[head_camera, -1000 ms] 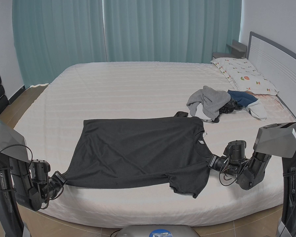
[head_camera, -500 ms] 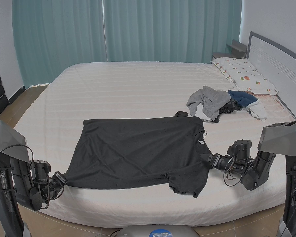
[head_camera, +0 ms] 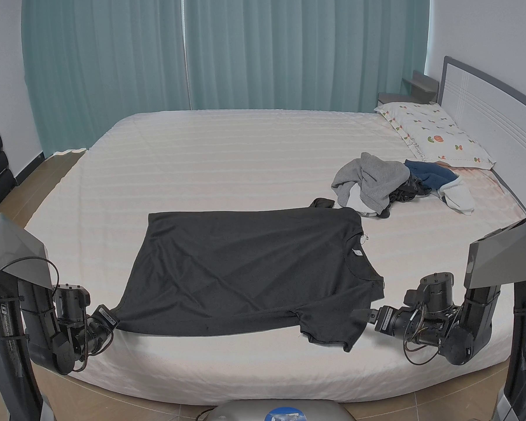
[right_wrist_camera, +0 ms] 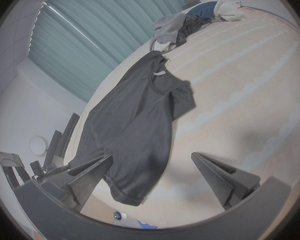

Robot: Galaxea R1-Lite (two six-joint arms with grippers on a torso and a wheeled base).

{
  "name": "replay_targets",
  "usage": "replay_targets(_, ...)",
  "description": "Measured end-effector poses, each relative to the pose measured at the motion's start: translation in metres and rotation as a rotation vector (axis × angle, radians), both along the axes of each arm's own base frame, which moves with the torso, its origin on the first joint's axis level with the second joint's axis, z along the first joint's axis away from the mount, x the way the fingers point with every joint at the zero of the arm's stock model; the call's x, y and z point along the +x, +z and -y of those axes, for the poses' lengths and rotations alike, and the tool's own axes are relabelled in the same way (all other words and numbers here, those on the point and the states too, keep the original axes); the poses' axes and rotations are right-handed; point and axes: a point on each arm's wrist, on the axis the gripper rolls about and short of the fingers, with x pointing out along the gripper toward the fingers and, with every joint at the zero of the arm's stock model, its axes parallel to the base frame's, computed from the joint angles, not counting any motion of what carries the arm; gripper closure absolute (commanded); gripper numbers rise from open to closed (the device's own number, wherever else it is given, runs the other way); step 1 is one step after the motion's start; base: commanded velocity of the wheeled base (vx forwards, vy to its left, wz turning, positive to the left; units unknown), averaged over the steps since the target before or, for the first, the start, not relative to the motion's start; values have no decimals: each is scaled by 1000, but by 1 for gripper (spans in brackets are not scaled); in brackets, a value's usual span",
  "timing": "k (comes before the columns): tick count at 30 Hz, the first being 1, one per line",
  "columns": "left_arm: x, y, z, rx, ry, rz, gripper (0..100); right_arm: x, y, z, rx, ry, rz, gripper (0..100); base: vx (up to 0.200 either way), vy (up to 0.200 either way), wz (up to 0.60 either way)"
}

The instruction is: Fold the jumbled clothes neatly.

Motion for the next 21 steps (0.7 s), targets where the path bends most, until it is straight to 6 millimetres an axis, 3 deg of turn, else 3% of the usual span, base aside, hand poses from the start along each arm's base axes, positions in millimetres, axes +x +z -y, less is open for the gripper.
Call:
replay_targets(7,0,0,0,0,0,0,100,2,-6,-10,4,23,-5,0,0,0,0)
replay_targets(8,0,0,0,0,0,-1,100,2,-7,-11,2,21,-9,100,0,0,0)
replay_targets(21,-1,0,0,-2,-2,-4,100,6,-13,-13,-9,11,-10,100,0,0,0)
